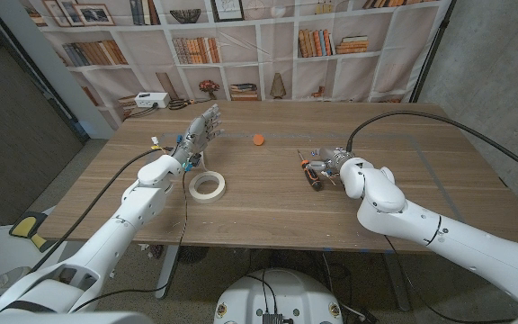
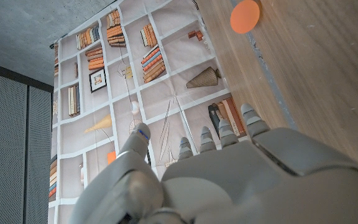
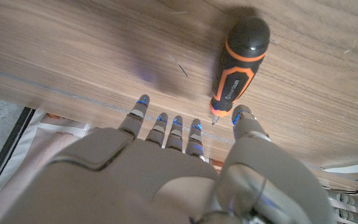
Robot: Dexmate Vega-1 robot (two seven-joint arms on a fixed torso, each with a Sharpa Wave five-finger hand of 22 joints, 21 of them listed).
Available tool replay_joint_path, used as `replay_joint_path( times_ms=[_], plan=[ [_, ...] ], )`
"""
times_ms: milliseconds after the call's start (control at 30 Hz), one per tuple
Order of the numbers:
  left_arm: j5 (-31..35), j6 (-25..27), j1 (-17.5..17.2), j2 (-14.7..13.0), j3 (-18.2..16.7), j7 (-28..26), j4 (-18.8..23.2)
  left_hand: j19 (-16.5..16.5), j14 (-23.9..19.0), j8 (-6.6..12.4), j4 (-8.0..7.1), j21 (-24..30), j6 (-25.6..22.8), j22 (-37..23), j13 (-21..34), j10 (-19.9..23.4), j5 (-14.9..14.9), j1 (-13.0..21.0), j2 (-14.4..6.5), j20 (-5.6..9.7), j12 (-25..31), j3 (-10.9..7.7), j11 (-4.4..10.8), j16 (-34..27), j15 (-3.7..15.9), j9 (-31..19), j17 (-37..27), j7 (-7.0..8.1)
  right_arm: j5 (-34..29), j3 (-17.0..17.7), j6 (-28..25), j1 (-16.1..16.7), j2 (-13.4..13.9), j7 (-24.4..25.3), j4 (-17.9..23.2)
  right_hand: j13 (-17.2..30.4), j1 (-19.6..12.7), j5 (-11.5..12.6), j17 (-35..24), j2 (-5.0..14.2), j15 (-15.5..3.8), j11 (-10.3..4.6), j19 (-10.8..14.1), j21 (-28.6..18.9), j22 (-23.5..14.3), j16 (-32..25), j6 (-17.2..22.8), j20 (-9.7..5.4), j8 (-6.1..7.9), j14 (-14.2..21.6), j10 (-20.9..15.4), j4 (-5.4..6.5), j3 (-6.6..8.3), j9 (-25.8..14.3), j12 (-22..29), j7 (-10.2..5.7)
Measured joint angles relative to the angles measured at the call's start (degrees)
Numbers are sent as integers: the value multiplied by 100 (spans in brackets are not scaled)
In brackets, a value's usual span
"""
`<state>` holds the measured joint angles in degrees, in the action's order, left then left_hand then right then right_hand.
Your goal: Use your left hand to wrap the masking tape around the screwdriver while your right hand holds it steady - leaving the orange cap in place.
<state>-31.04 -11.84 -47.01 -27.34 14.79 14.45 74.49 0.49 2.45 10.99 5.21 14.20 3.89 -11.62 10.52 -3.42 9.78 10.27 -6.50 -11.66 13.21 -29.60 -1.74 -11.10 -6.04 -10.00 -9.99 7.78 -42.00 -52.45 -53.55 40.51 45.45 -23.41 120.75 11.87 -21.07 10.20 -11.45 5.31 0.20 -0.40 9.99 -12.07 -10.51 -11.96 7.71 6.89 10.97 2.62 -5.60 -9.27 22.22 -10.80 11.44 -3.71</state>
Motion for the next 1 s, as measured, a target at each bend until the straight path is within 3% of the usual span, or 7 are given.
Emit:
replay_joint_path(
  times_ms=[433, 533, 667, 800, 900, 1000],
  plan=[
    [-22, -15, 90, 25, 15, 67, -131, 0, -31, 0, 0, 0, 0, 0, 0, 0, 0, 0, 0, 0, 0, 0, 0, 0, -31, 0, 0, 0, -569, -144, 168, -105, -159, -662, -212, 0, -180, 23, 27, -137, -42, -21, -60, 22, 13, 32, -36, -1, 23, -62, 40, -71, -24, 0, -1, -8],
    [-25, -15, 107, 27, 18, 79, -151, 0, -31, 0, 0, 0, 0, 1, 0, 0, 0, 0, 0, 0, 0, 0, 0, 0, -31, 0, 0, 0, -718, -162, 203, -106, -197, -766, -256, 27, -340, 68, 27, -150, -44, -44, -54, 22, 13, 32, -35, -3, 30, -60, 63, -129, 34, 0, -1, -8],
    [-29, -16, 139, 35, 25, 111, -191, 0, -31, 0, 0, 0, 0, 1, 0, 0, 0, -2, 1, 0, 0, 0, 0, 0, -31, 0, 0, 0, -989, -184, 303, -107, -263, -911, -331, 27, -1173, 203, 30, -53, -175, -81, 161, -5, 13, 32, -12, -117, 91, 41, 44, -178, 393, -28, 3, 12],
    [-39, -24, 177, 46, 37, 153, -244, 22, -31, 0, -24, 0, -32, 1, 0, 0, 0, -54, -8, -21, 0, 24, 0, 0, -31, 0, 0, -32, -1278, -185, 450, -73, -333, -1059, -424, 27, -2492, 223, 54, 58, -243, -336, 446, -37, 40, 5, 114, -406, 123, 154, -43, -184, 817, -27, 26, -114],
    [-51, -26, 206, 57, 46, 182, -293, 21, -31, 0, -24, 0, -32, 1, 0, 0, 0, -54, -8, -21, 0, 24, 0, 0, -31, 1, 1, -32, -1561, -149, 524, -19, -395, -1120, -513, 27, -3289, 140, 39, 245, -230, -478, 629, -73, 25, -71, 243, -649, 147, 337, -150, -178, 1019, -26, 67, -243],
    [-59, -27, 231, 67, 53, 209, -336, 21, -31, 0, -24, 0, -31, 1, 9, 0, 0, -54, -8, -21, 0, 24, 0, 0, -31, 0, 1, -32, -1812, -91, 558, 60, -469, -1135, -586, 54, -3832, 57, 11, 371, -225, -535, 761, -104, 23, -138, 372, -779, 157, 522, -300, -180, 1083, -32, 110, -347]
  ],
)
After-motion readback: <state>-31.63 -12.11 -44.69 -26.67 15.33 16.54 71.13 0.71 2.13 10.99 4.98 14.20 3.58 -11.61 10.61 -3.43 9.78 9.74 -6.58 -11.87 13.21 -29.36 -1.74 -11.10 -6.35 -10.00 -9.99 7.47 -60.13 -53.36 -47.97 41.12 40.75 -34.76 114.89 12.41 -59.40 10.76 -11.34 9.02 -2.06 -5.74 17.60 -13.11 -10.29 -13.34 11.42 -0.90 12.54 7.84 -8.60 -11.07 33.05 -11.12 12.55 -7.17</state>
